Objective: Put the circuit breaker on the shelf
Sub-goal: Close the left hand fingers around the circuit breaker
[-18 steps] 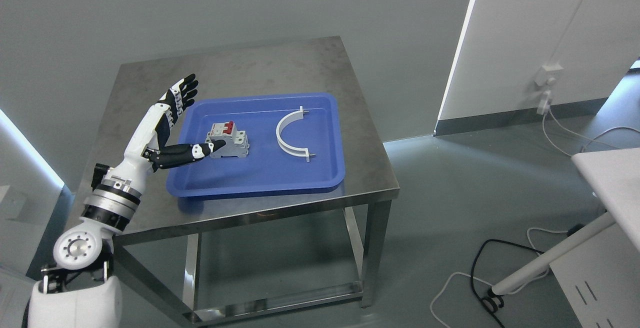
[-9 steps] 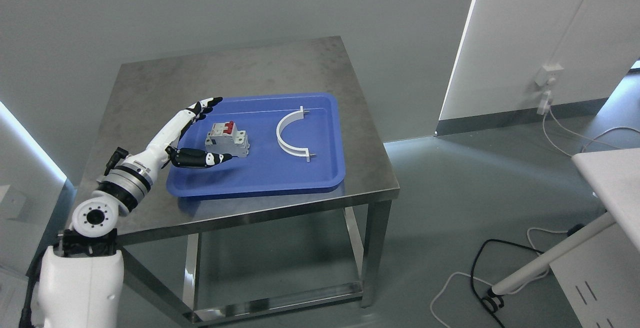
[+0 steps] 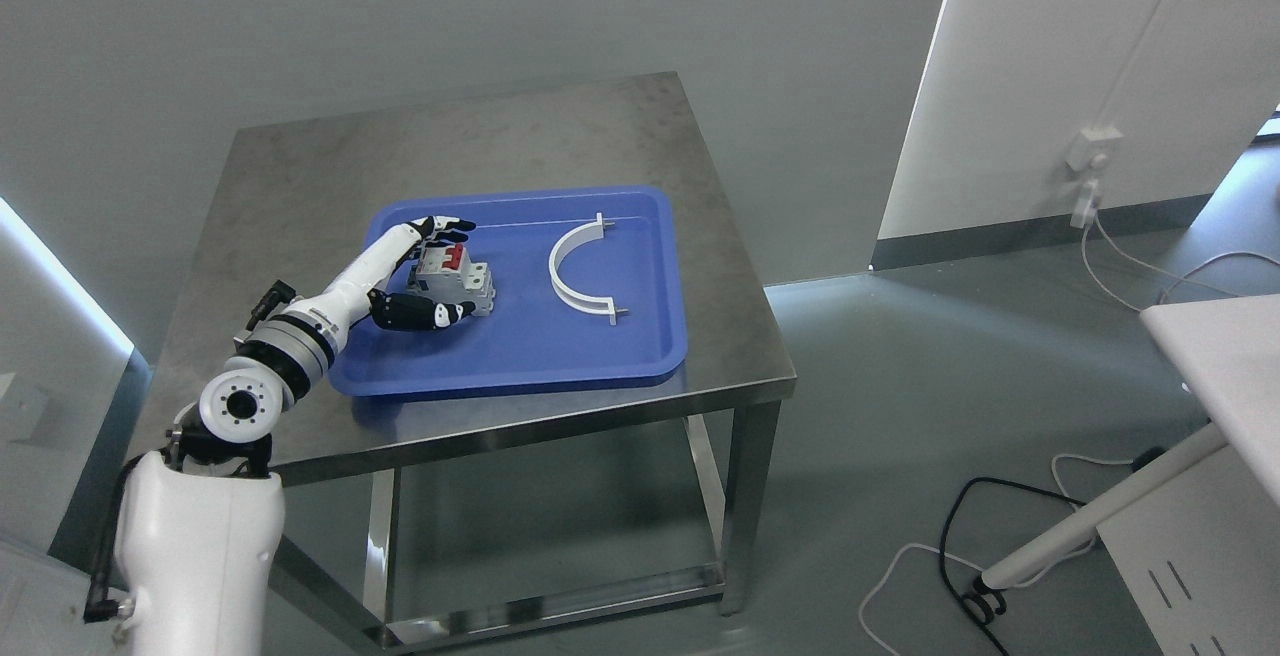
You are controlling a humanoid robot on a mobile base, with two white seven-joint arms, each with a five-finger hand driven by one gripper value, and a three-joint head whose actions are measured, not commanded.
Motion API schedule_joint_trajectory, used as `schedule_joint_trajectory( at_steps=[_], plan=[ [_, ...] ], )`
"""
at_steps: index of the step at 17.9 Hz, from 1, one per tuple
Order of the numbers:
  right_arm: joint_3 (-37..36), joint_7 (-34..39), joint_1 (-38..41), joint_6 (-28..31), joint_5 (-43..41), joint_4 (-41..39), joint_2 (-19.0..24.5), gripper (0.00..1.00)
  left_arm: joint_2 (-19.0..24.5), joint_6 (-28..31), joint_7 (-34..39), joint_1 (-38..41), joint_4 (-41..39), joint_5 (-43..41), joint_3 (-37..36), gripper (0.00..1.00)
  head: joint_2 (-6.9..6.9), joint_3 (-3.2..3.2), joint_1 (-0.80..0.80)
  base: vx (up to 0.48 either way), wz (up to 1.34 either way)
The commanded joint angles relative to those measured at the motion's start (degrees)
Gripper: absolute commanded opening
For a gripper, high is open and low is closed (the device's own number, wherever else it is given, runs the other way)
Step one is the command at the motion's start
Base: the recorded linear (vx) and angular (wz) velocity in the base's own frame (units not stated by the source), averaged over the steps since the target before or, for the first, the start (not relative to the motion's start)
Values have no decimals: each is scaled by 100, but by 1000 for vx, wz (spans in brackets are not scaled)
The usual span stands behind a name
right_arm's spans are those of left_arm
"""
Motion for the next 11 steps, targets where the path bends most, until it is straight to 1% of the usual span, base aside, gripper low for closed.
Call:
schedule_joint_trajectory(
  at_steps=[1,4,5,6,7,8,9,11],
  plan=[
    [114,1,0,375,0,0,-100,100,-37,-321,-8,-97,820,-212,190,59,0,0,0,0,0],
    [114,1,0,375,0,0,-100,100,-28,-488,-26,-106,847,-212,366,49,0,0,0,0,0],
    [114,1,0,375,0,0,-100,100,-45,-645,-17,-97,847,-212,419,42,0,0,0,0,0],
    [114,1,0,375,0,0,-100,100,-71,-795,-8,-97,847,-212,532,29,0,0,0,0,0],
    [114,1,0,375,0,0,-100,100,-98,-970,9,-97,847,-203,655,21,0,0,0,0,0],
    [114,1,0,375,0,0,-100,100,-142,-1129,27,-115,847,-177,813,15,0,0,0,0,0],
    [114,1,0,375,0,0,-100,100,-238,-1156,36,-193,830,-125,945,15,0,0,0,0,0],
    [114,1,0,375,0,0,-100,100,-623,-1165,71,-456,777,146,1453,15,0,0,0,0,0]
  ],
)
